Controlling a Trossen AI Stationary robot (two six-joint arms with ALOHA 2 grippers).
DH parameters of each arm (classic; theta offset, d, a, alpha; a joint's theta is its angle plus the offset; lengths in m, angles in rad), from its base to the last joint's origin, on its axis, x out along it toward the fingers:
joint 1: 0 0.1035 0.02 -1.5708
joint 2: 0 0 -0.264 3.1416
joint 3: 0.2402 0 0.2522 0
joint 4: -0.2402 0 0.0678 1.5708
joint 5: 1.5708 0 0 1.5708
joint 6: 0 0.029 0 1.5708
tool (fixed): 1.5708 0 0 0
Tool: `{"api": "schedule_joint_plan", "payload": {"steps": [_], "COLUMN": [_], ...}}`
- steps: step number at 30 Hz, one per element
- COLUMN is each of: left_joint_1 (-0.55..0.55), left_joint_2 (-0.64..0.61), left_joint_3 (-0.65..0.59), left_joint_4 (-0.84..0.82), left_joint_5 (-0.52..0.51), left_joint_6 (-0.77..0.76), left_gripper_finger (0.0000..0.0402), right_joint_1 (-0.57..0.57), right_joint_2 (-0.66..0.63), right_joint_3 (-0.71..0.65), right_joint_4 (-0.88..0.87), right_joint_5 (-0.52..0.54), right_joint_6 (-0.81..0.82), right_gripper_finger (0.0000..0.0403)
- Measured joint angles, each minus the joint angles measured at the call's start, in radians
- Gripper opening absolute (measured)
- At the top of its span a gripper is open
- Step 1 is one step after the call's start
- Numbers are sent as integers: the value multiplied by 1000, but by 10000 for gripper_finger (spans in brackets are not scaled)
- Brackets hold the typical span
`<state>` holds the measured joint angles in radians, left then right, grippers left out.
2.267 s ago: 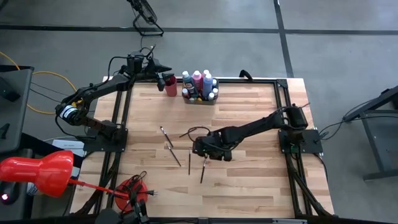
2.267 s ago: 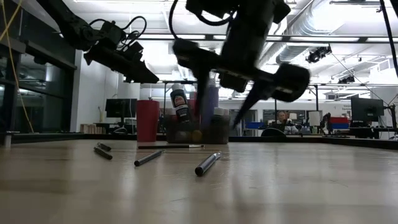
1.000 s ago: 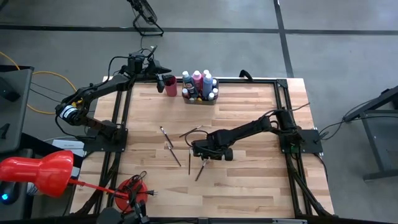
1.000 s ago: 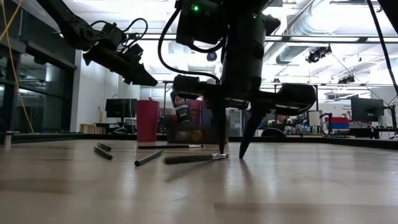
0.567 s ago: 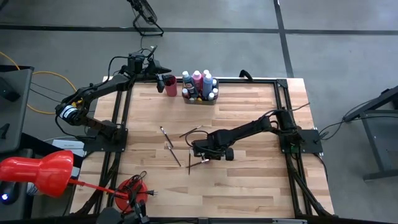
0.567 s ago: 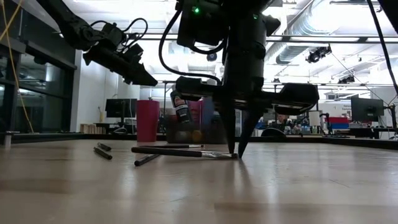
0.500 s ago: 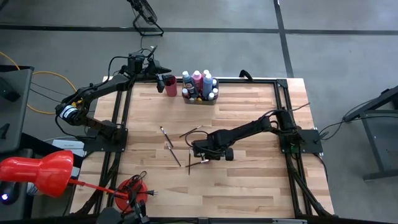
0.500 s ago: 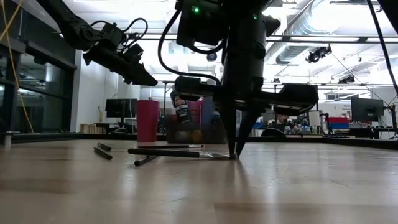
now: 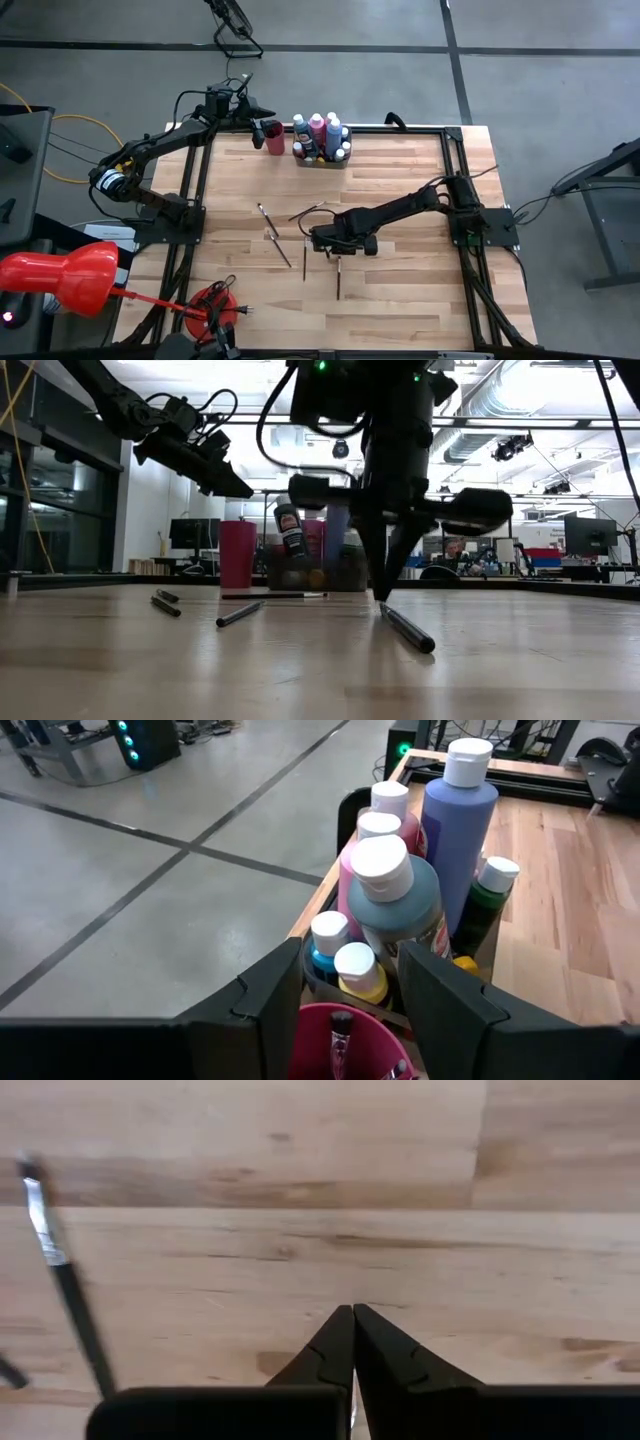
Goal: Pick & Place Paint Supplies
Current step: Put the black paint brush into the pink cup
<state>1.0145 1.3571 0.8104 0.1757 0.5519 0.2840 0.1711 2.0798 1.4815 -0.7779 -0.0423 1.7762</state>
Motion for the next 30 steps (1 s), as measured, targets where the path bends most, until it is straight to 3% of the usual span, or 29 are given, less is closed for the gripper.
{"api": "schedule_joint_plan", "payload": {"steps": [8,15,26,30], "left_joint_1": [0,0,0,0], "left_joint_2": [0,0,0,0], "left_joint_3": [0,0,0,0], "left_joint_4": [0,-2,-22,-22], "left_joint_5": [42,44,44,44], "left_joint_6": [-1,-5,-6,-6], "left_gripper_finger": [164,164,164,164], "right_joint_1": [0,14,46,54], "right_joint_2": [-68,-77,-76,-71], "right_joint_3": [1,1,1,1], "right_joint_4": [-29,27,22,17], "right_joint_5": [60,-31,15,37], "right_joint_6": [-24,7,55,60], "right_gripper_finger": [3,16,174,203]}}
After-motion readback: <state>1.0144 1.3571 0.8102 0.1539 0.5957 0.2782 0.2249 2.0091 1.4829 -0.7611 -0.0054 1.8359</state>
